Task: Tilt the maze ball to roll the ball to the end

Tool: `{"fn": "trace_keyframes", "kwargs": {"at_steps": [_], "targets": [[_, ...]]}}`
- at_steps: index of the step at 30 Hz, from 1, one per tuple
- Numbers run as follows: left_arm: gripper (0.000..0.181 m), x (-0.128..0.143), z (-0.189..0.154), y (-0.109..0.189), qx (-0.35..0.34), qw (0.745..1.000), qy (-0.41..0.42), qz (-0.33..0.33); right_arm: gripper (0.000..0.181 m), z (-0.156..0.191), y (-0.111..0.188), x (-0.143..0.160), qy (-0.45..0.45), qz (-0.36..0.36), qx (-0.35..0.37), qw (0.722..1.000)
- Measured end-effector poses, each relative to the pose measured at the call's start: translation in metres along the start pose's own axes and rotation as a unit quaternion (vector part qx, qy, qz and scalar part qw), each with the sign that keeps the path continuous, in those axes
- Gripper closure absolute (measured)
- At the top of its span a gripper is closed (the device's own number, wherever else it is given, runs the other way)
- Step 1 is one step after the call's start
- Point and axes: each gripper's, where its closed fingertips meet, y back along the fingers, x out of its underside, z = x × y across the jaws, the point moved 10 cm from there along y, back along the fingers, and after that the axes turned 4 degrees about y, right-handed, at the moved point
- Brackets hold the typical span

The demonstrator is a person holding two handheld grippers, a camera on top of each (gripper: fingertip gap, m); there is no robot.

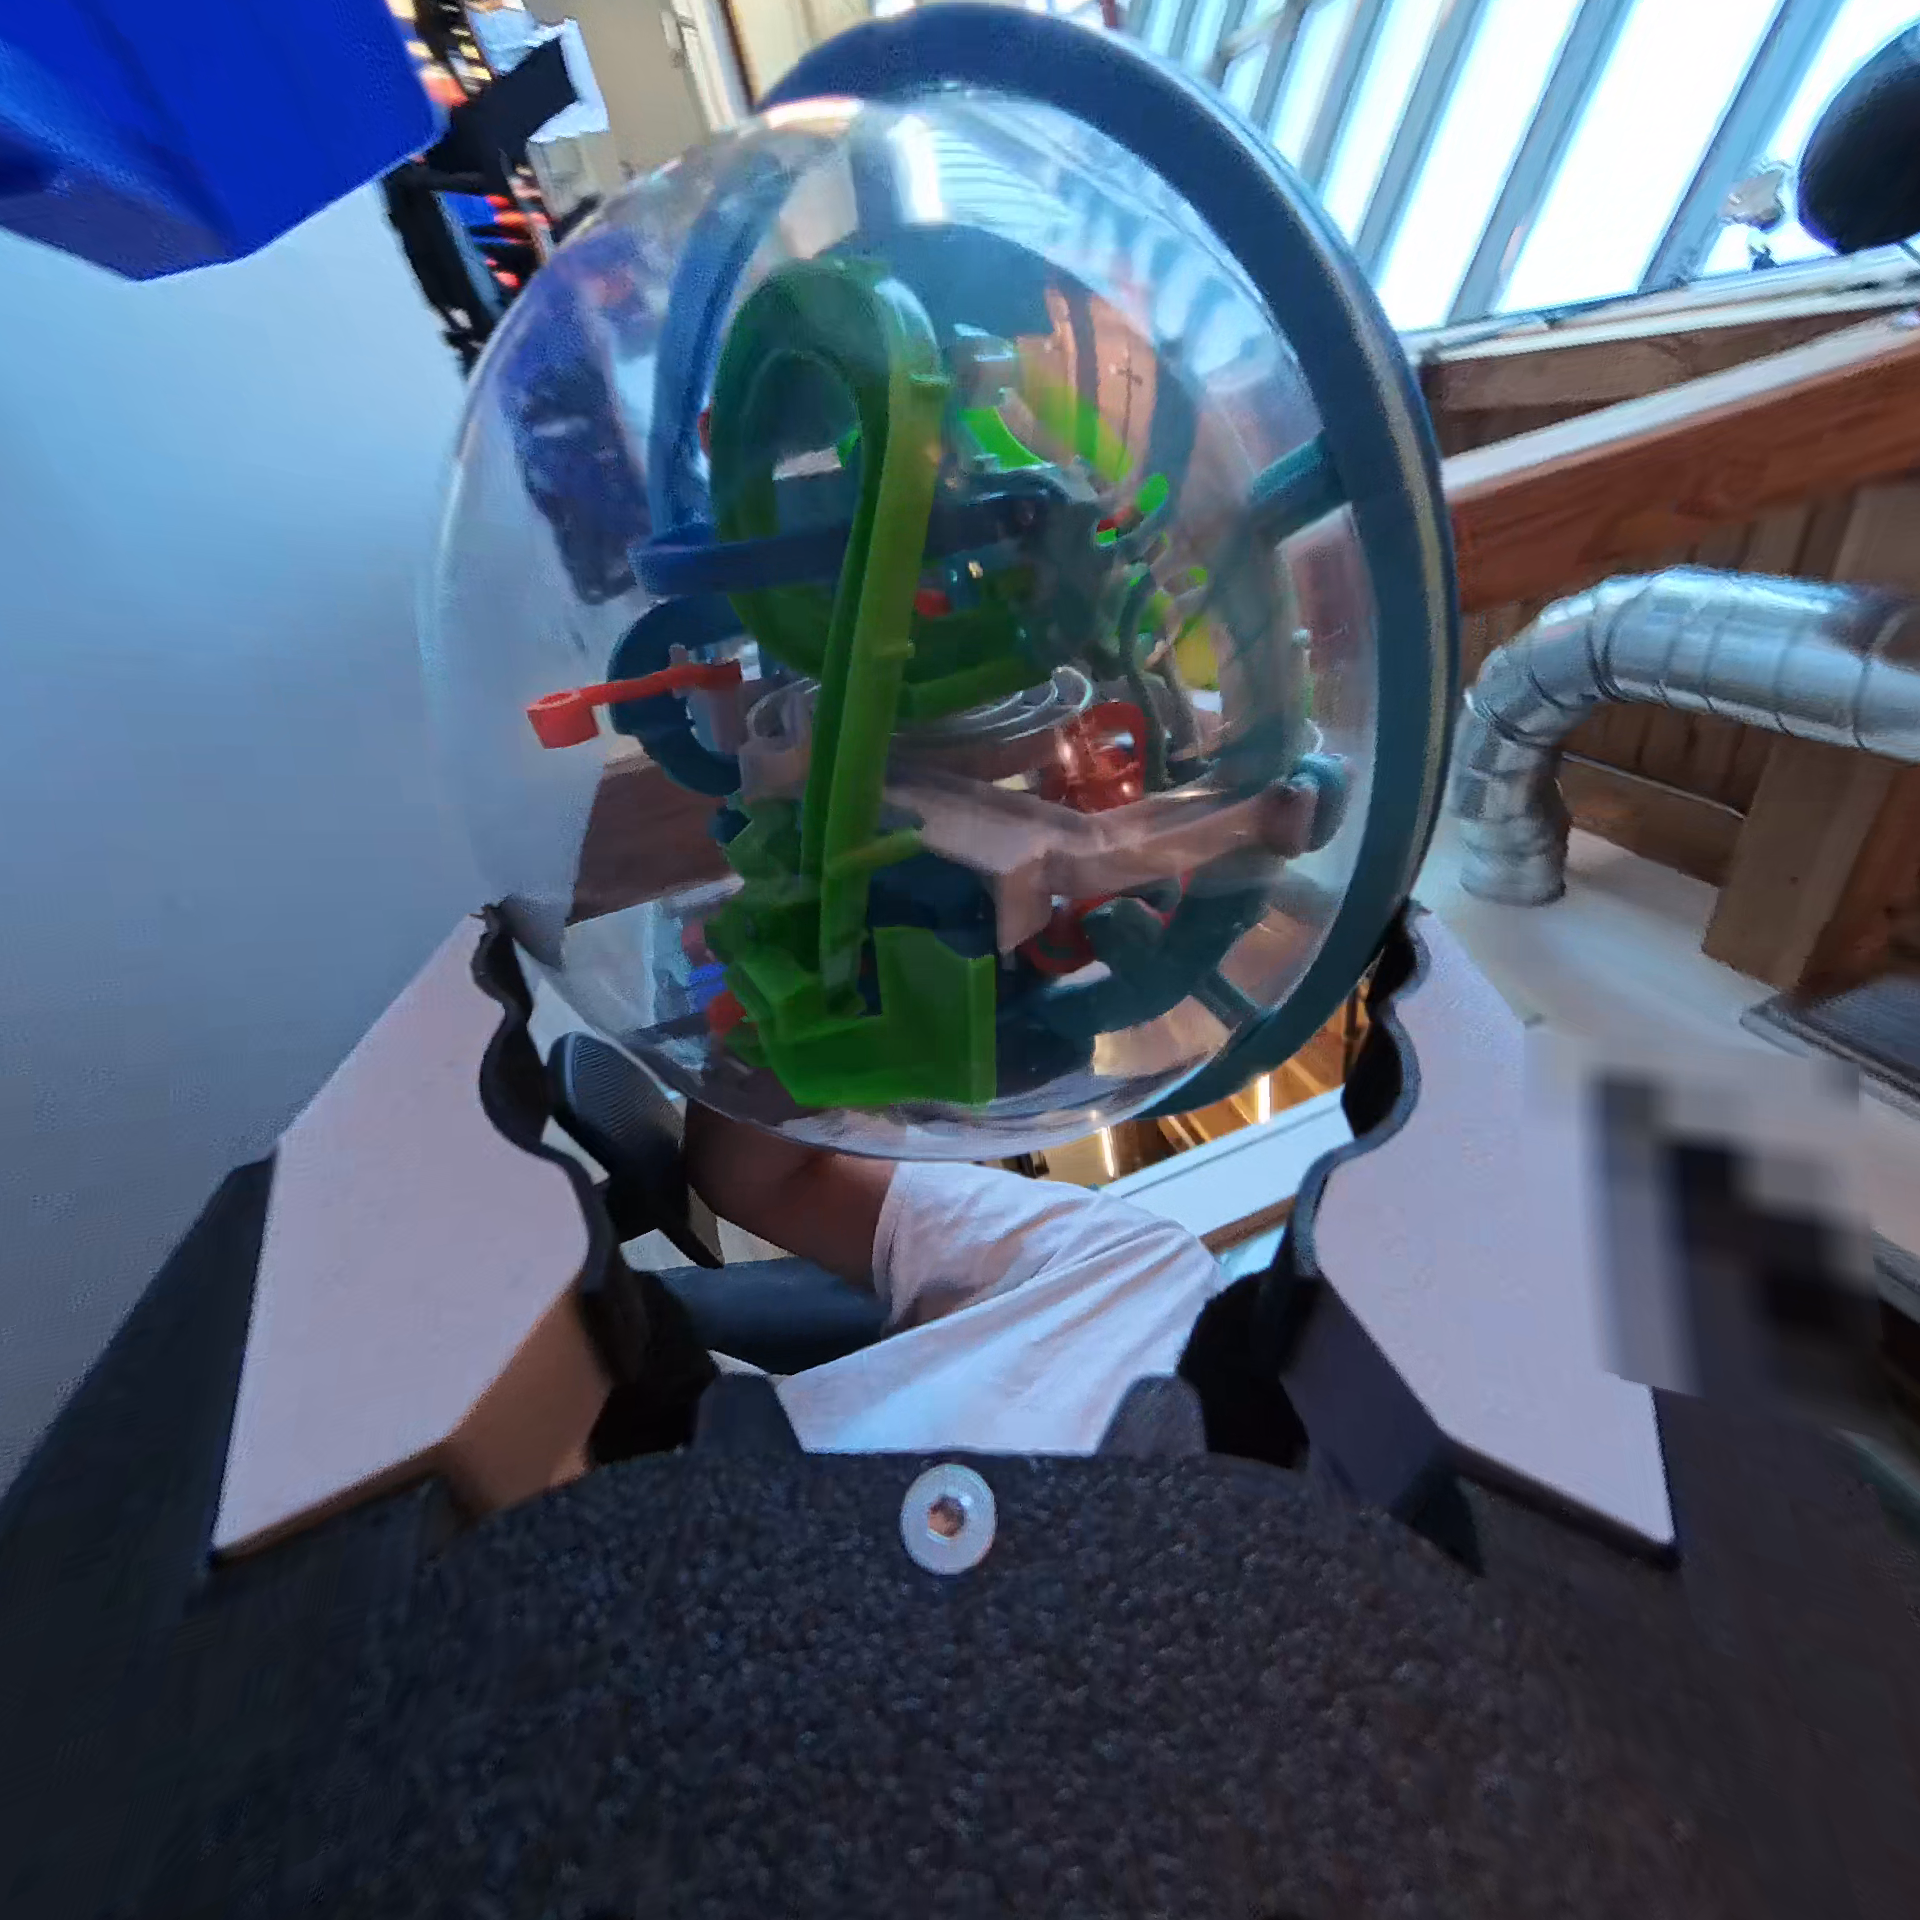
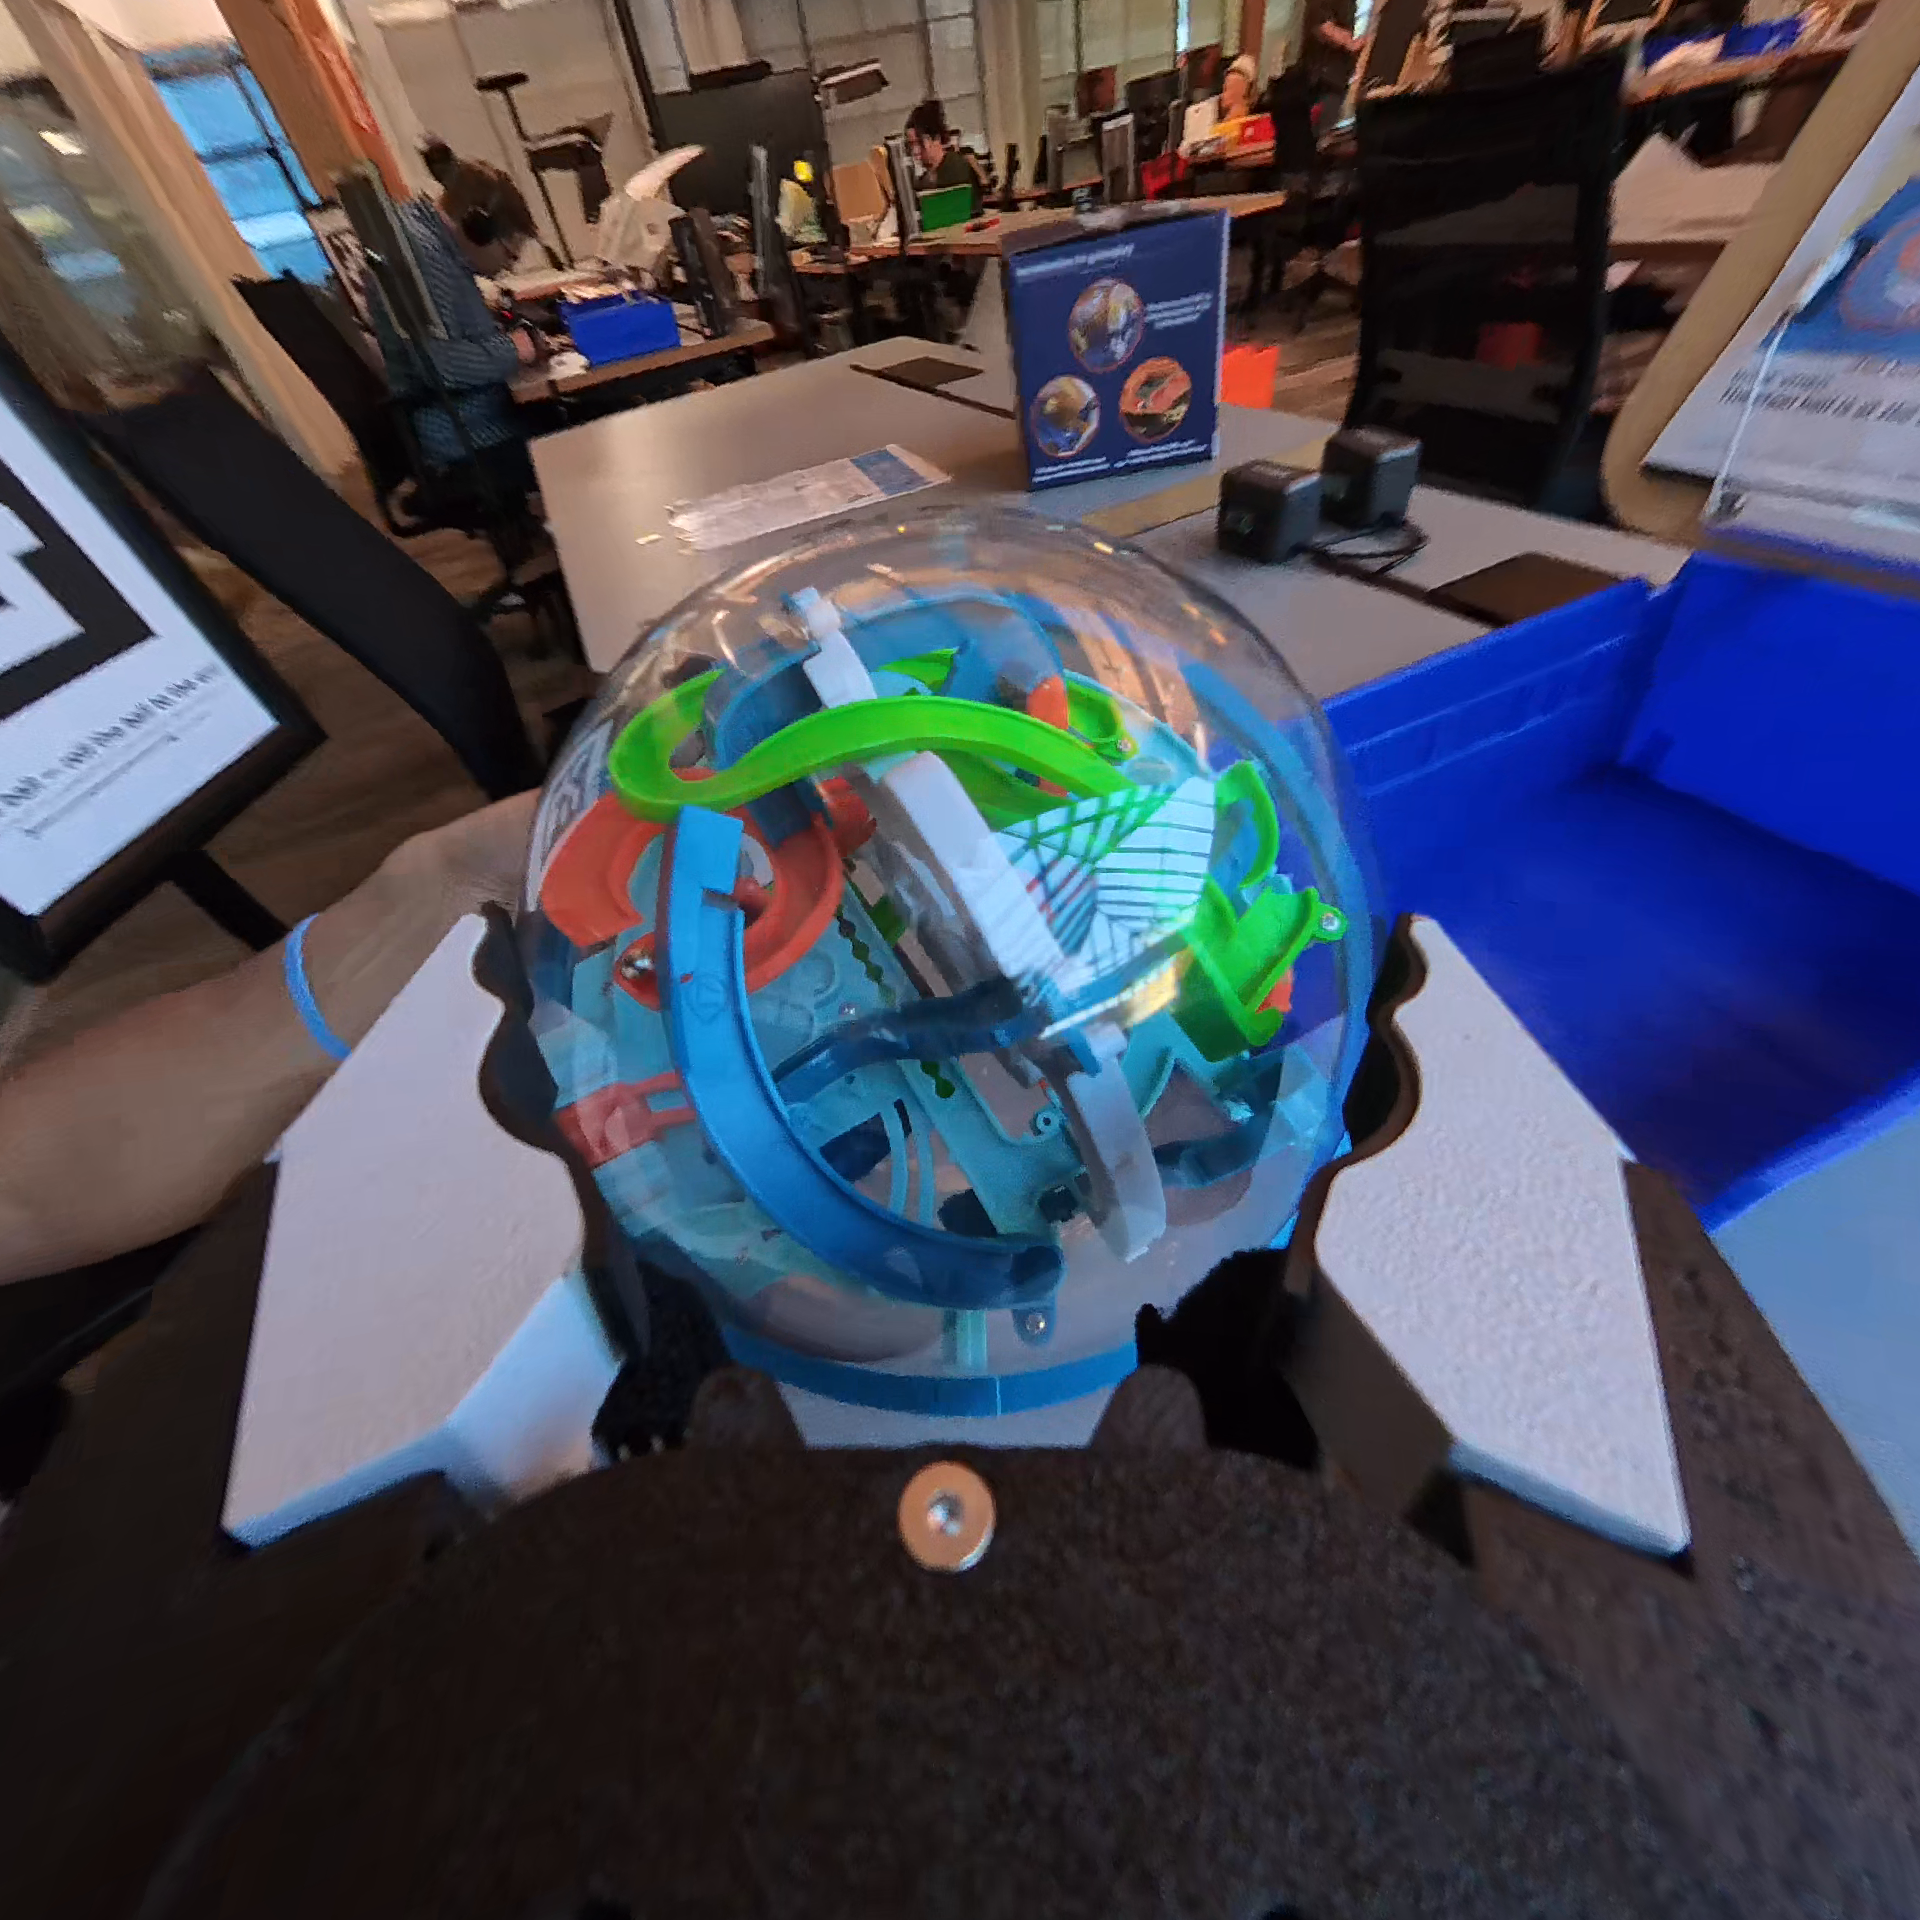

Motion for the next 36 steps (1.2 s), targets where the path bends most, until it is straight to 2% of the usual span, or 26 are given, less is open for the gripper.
{"fn": "trace_keyframes", "kwargs": {"at_steps": [1,4,7,14,18,22,27,32,36], "targets": [[0.028,0.002,0.002,0.0,-0.016,1.0,0.011,-0.012,0.028,-0.008,-0.001,0.007,-0.02,-0.005,-0.017,1.0],[0.028,0.011,0.011,-0.001,-0.058,0.996,0.028,-0.056,0.028,-0.028,-0.006,0.03,-0.071,-0.026,-0.057,0.996],[0.027,0.019,0.018,-0.002,-0.079,0.994,0.033,-0.066,0.028,-0.038,-0.011,0.042,-0.107,-0.04,-0.085,0.99],[0.027,0.024,0.022,-0.004,-0.065,0.995,0.05,-0.064,0.029,-0.036,-0.009,0.039,-0.126,-0.018,-0.075,0.989],[0.027,0.026,0.03,-0.005,-0.044,0.995,0.078,-0.05,0.029,-0.032,-0.008,0.035,-0.144,0.035,-0.059,0.987],[0.024,0.028,0.037,-0.005,-0.068,0.994,0.082,-0.036,0.029,-0.035,-0.012,0.045,-0.161,0.06,-0.064,0.983],[0.024,0.033,0.038,-0.011,-0.086,0.993,0.075,-0.014,0.029,-0.046,-0.015,0.053,-0.195,0.02,-0.081,0.977],[0.03,0.033,0.038,-0.01,-0.093,0.994,0.062,0.002,0.029,-0.05,-0.013,0.055,-0.209,0.022,-0.087,0.974],[0.041,0.042,0.027,0.006,-0.113,0.992,0.007,0.054,0.03,-0.043,-0.019,0.052,-0.189,0.038,-0.091,0.977]]}}
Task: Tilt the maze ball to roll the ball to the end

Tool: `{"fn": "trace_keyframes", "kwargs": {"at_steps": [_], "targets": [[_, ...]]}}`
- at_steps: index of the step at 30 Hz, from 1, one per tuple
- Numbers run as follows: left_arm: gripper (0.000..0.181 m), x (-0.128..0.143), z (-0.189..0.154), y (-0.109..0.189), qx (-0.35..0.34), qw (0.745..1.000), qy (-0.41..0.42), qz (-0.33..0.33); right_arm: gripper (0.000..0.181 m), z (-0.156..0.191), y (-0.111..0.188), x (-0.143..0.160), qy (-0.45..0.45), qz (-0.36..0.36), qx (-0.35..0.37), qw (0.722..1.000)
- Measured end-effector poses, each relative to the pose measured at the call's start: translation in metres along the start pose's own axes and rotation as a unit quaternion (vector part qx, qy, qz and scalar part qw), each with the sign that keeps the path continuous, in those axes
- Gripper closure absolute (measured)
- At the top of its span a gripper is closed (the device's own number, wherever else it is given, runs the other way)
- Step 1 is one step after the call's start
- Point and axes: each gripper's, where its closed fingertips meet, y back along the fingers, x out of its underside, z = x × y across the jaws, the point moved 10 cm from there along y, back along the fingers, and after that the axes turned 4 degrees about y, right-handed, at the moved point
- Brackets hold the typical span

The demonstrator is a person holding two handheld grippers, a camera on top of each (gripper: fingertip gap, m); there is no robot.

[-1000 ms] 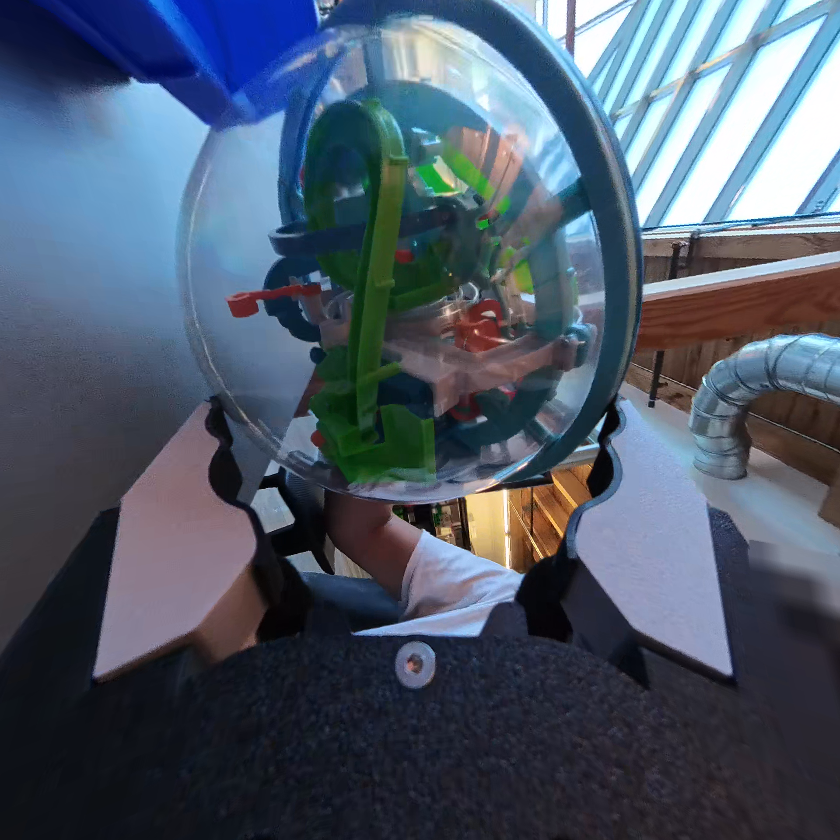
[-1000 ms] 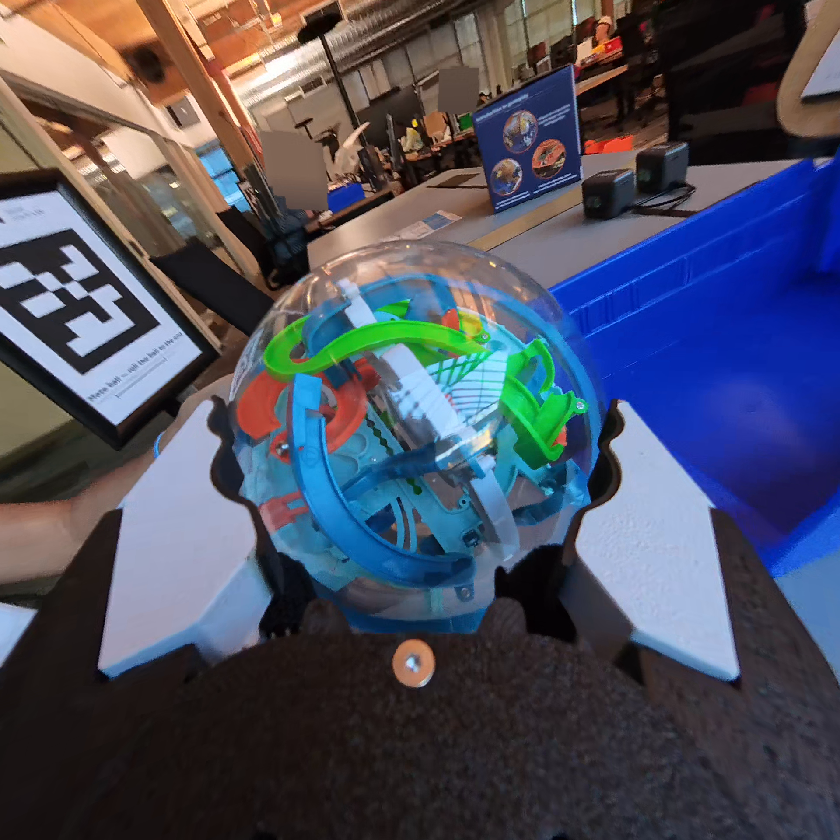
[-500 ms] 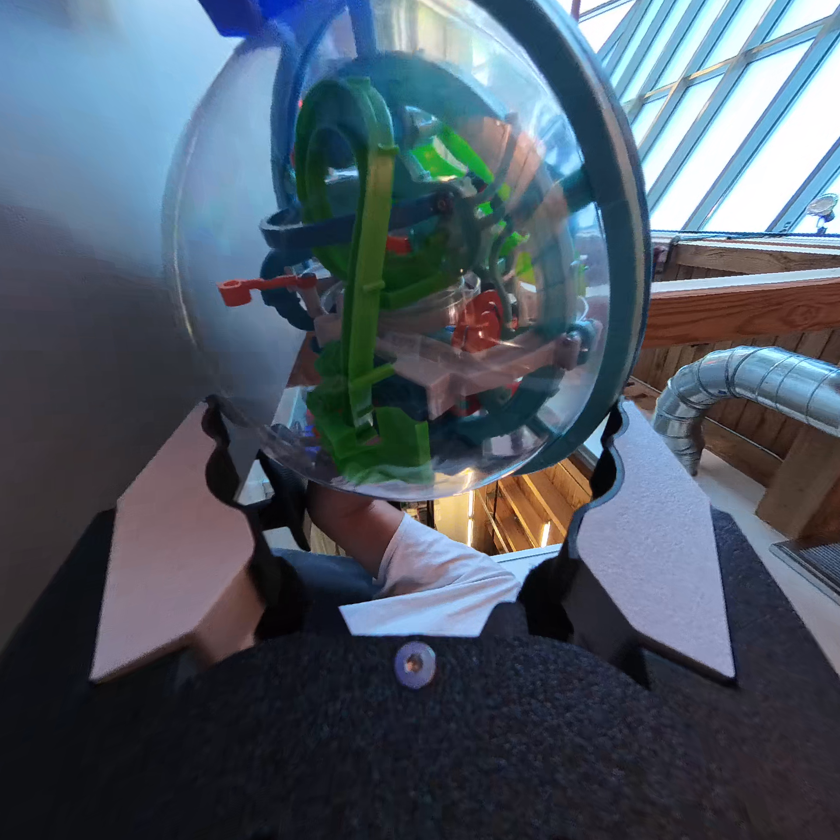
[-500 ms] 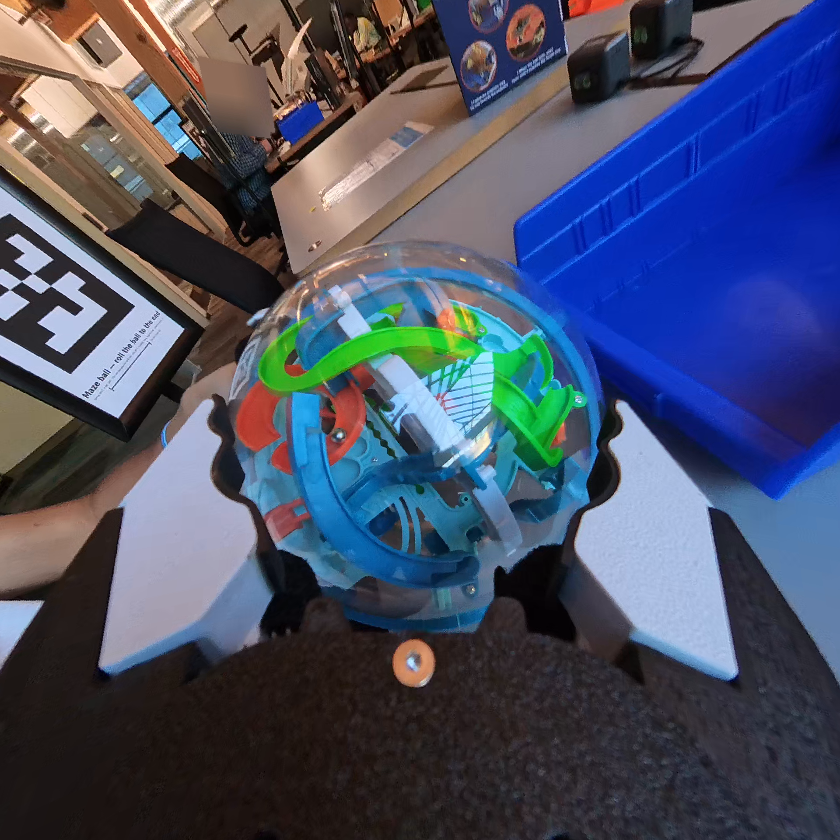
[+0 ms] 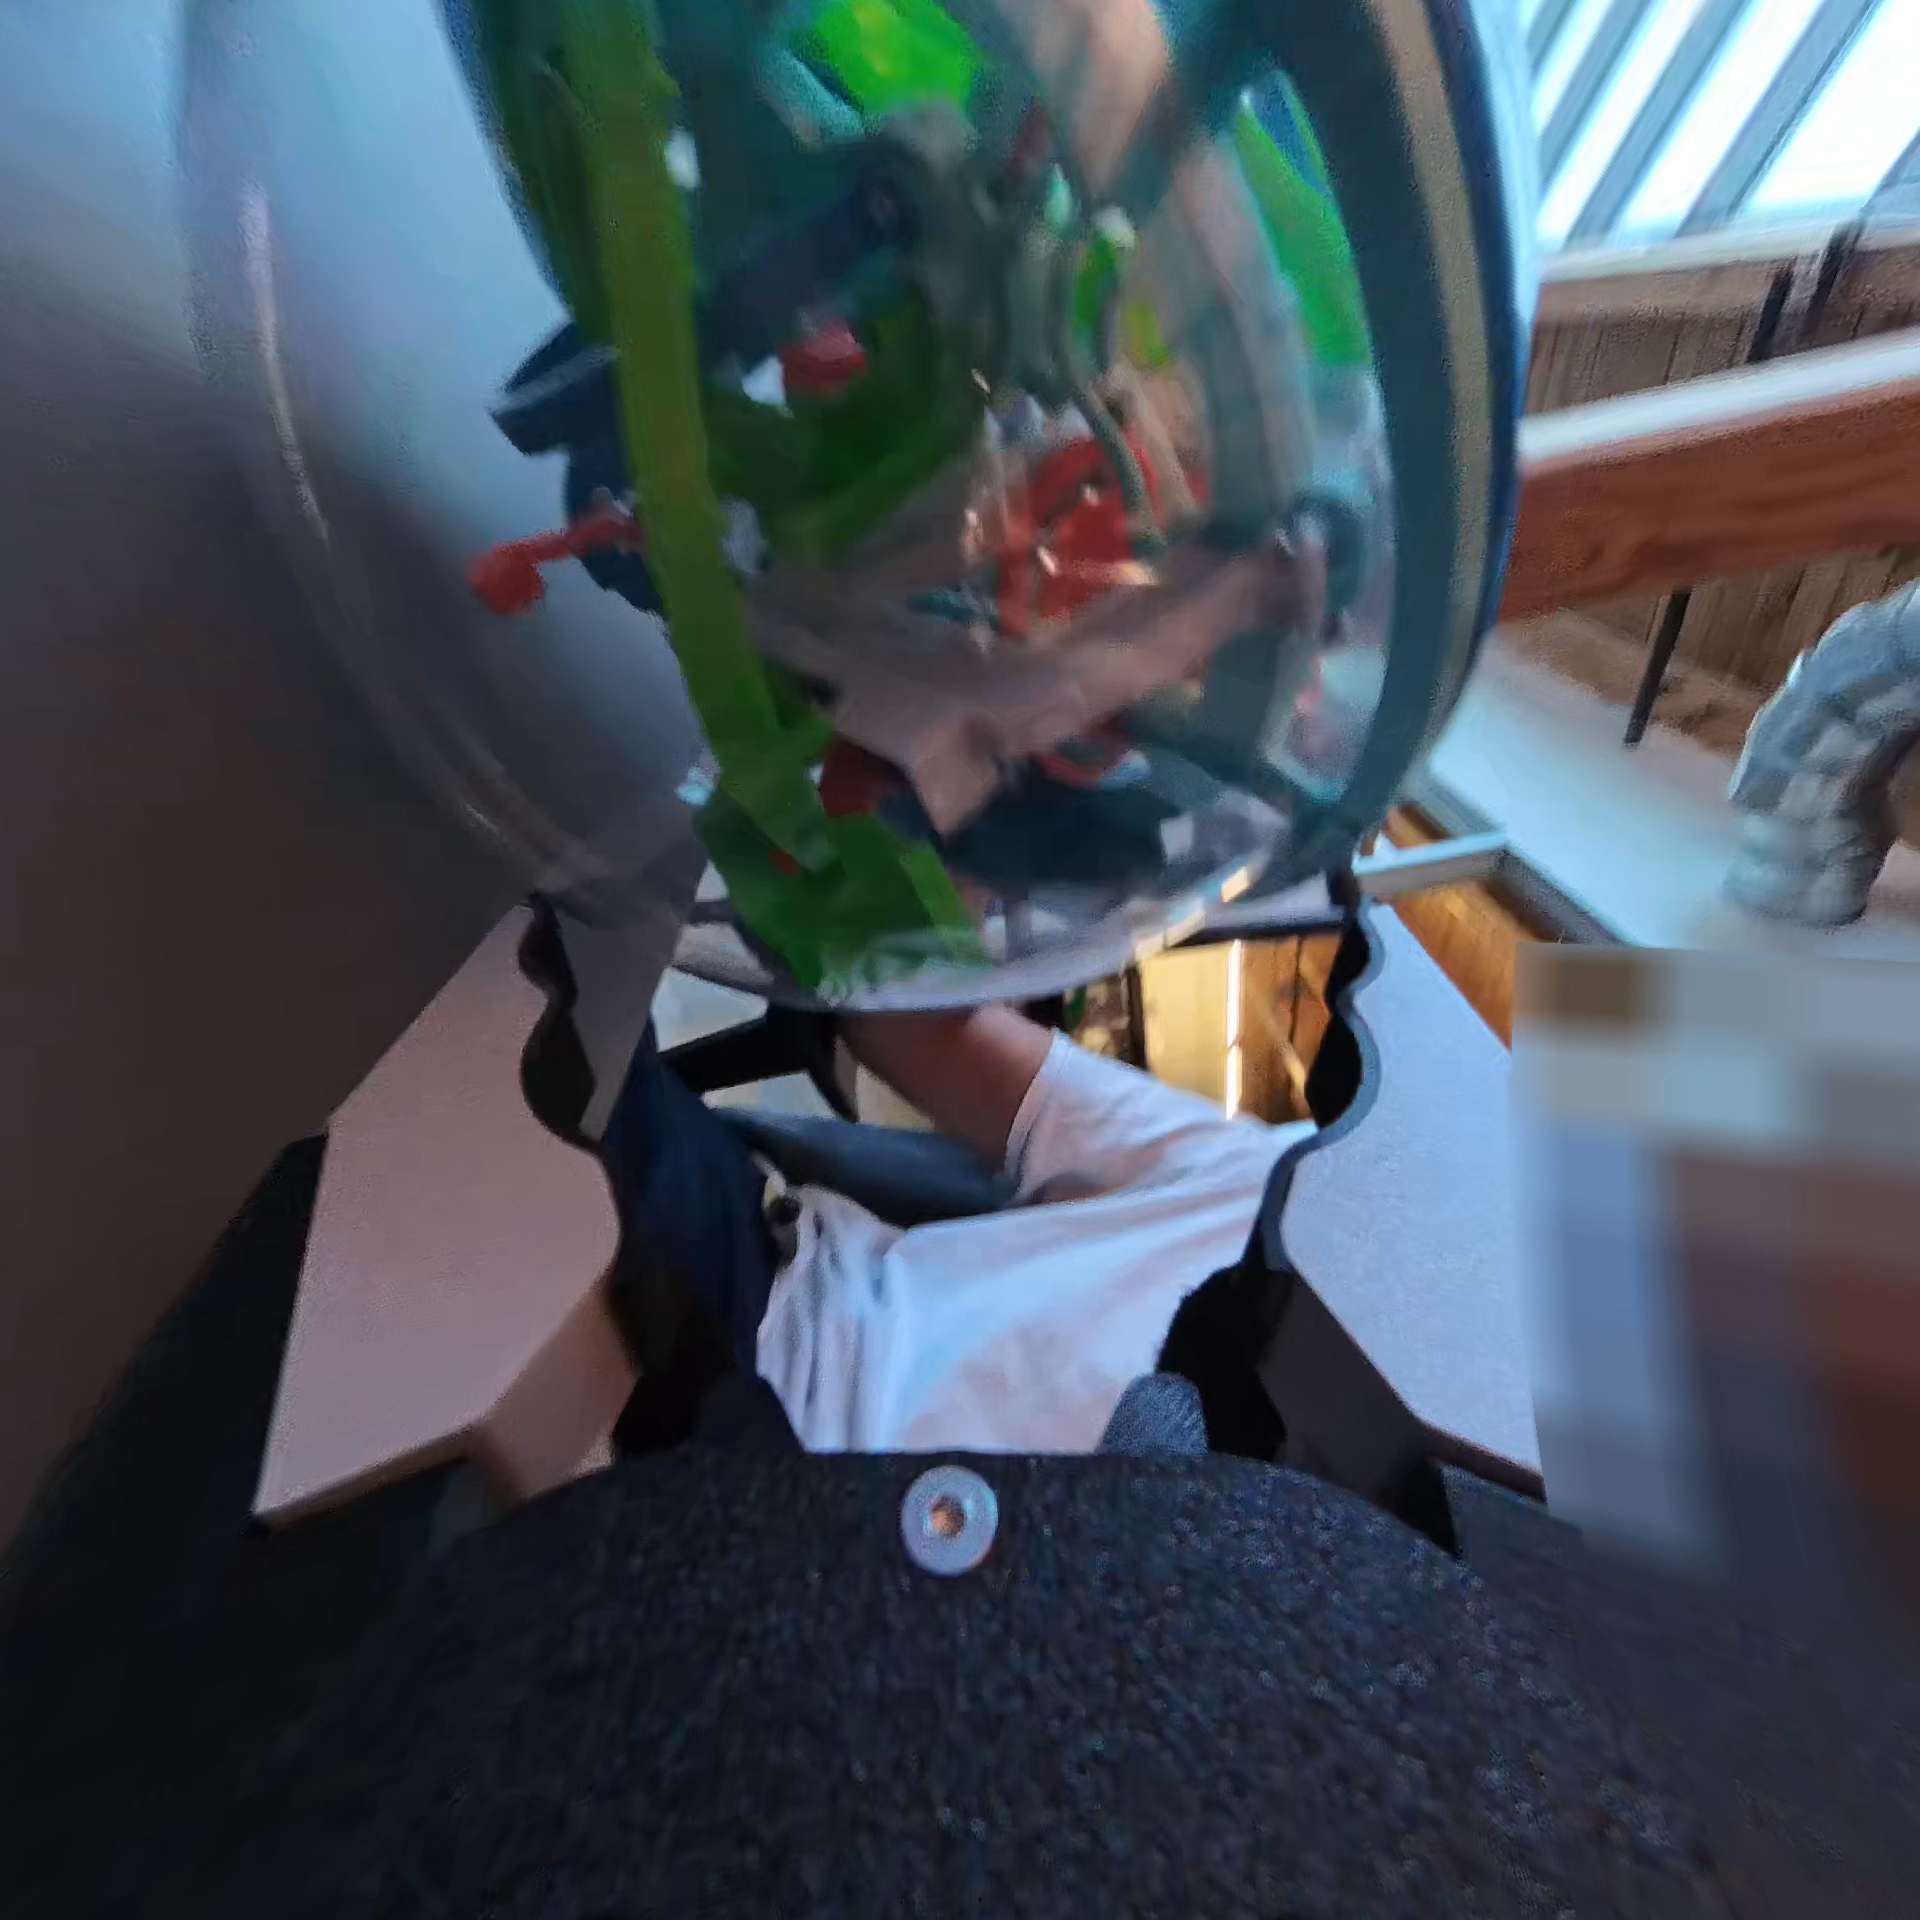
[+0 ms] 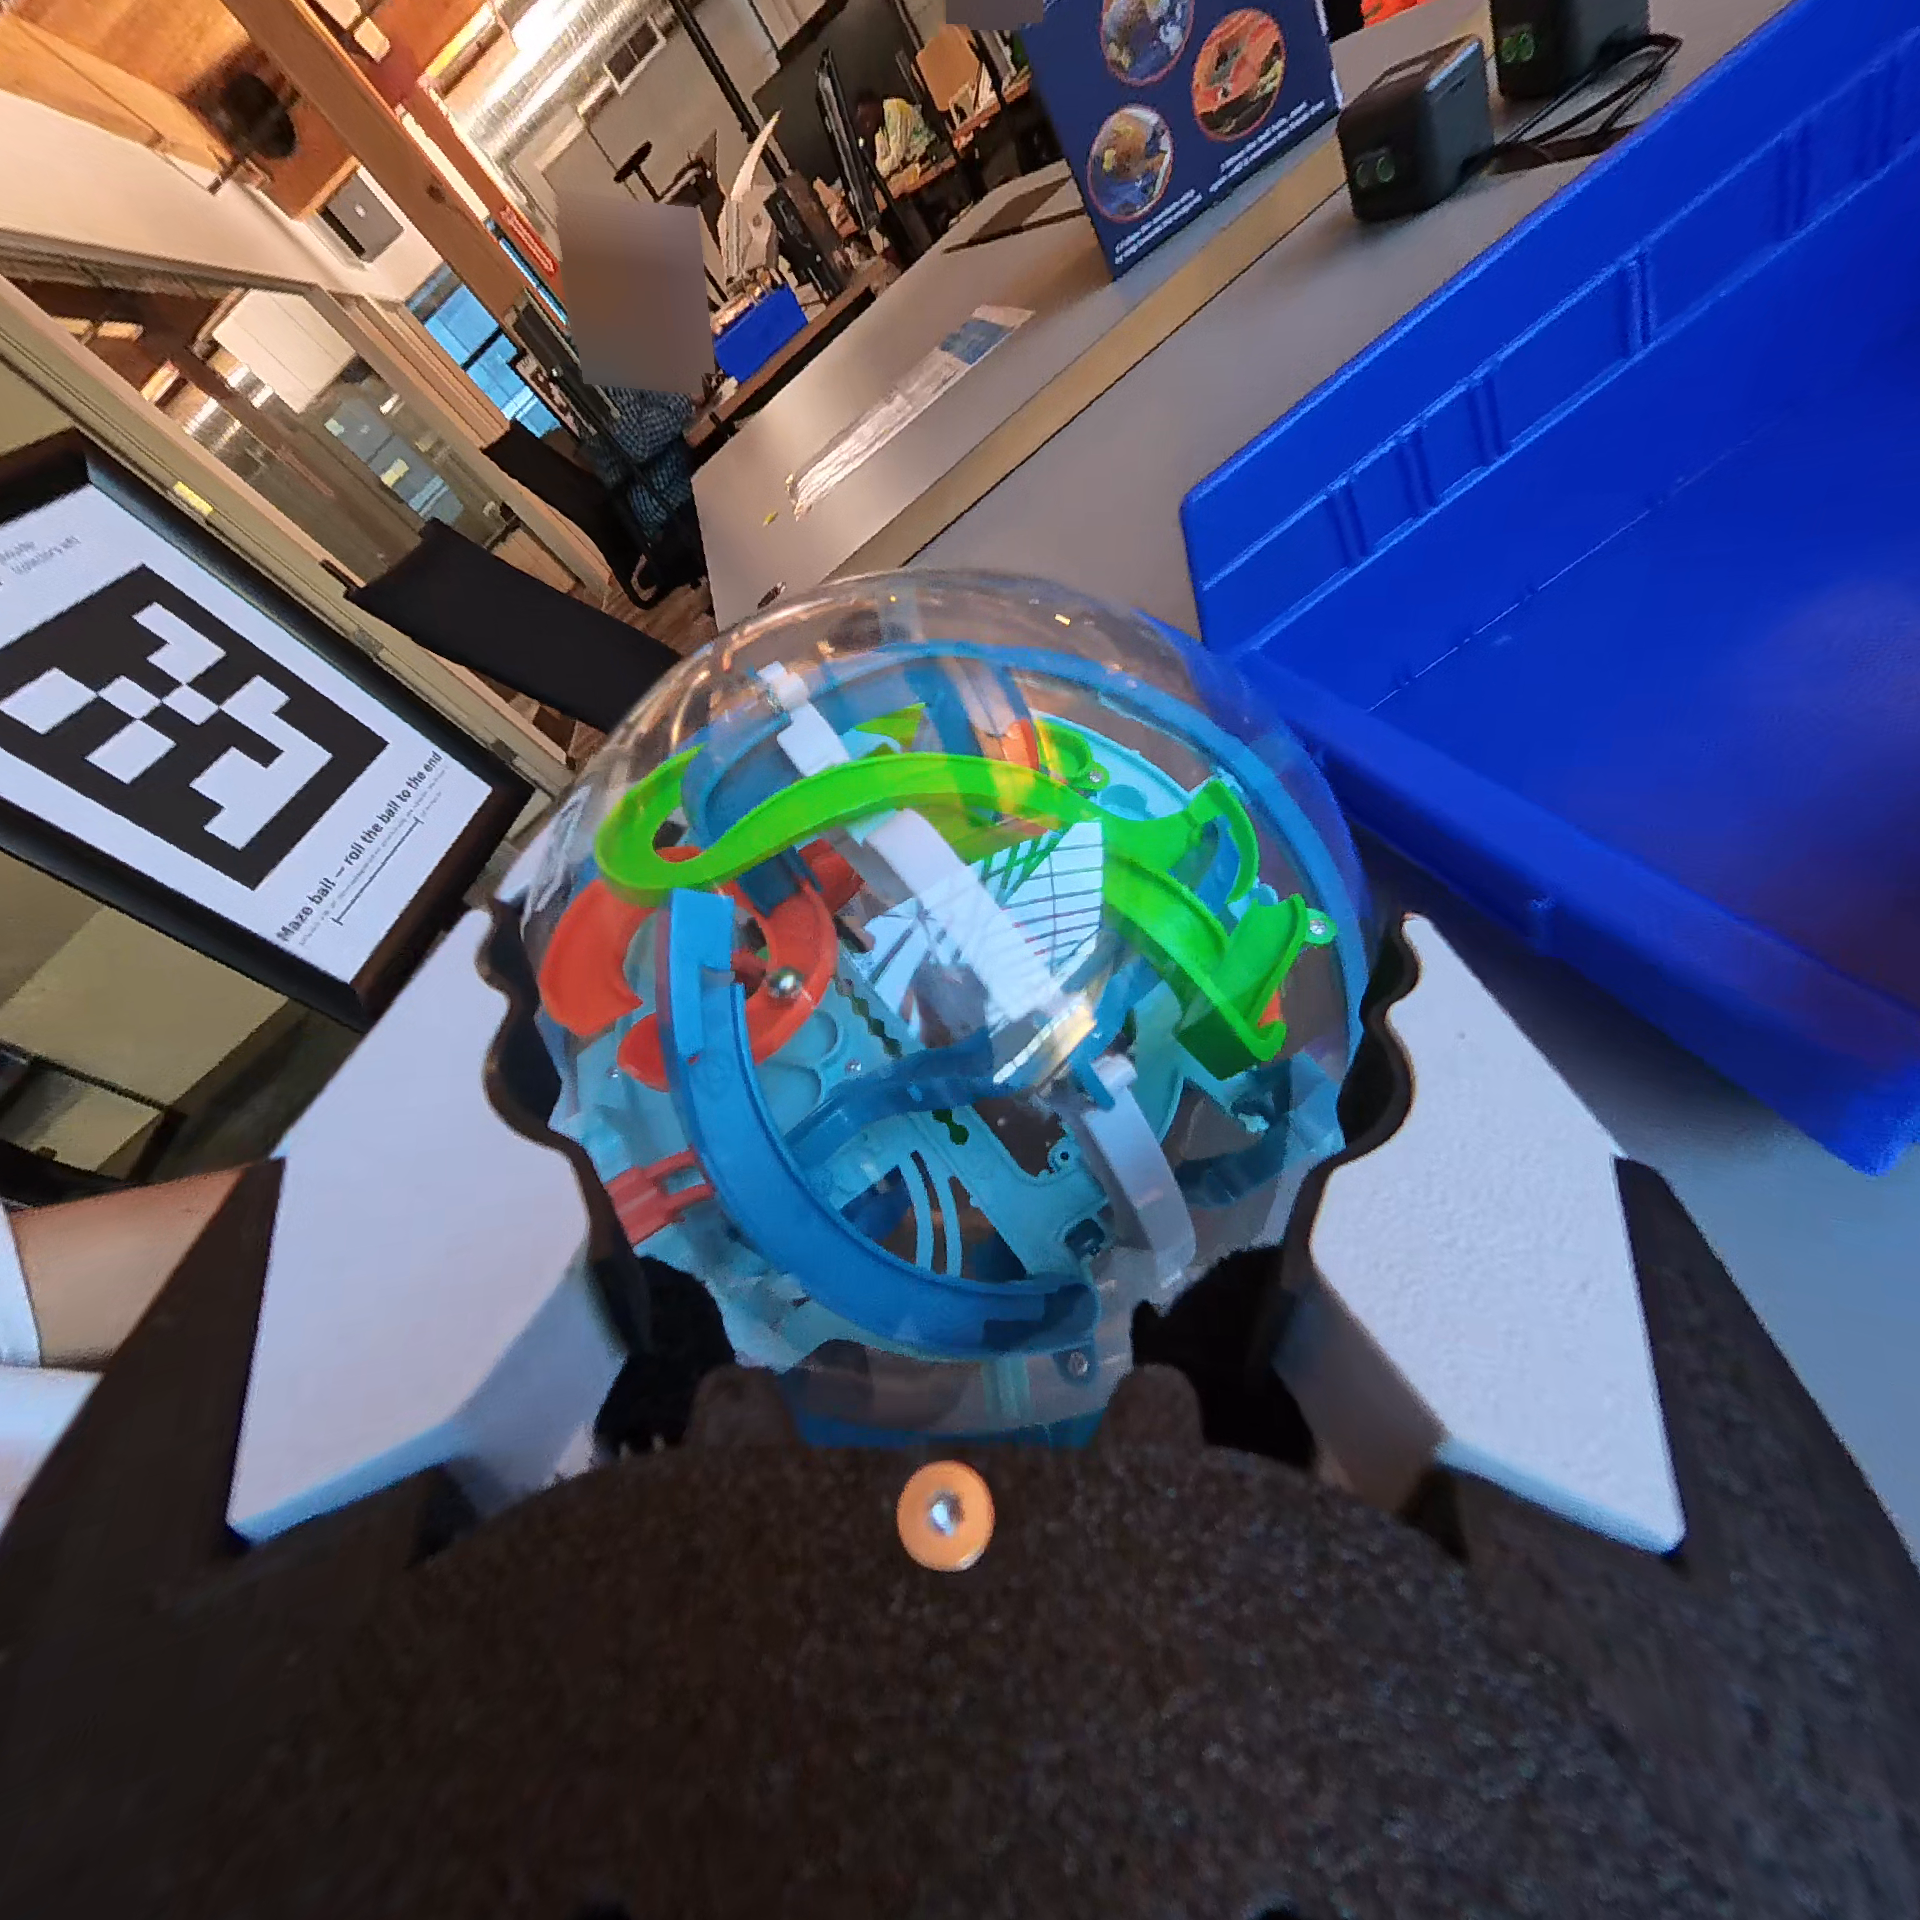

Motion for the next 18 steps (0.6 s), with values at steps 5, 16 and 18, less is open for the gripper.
{"fn": "trace_keyframes", "kwargs": {"at_steps": [5,16,18], "targets": [[0.055,0.022,-0.023,0.037,-0.099,0.99,-0.078,0.065,0.03,0.006,-0.018,-0.009,0.029,0.019,-0.002,0.999],[0.023,-0.031,-0.095,0.046,-0.293,0.856,-0.424,0.041,0.039,0.012,-0.065,-0.03,0.045,0.059,-0.04,0.996],[0.023,-0.042,-0.084,0.035,-0.316,0.851,-0.413,0.075,0.04,0.014,-0.07,-0.031,0.049,0.059,-0.044,0.996]]}}
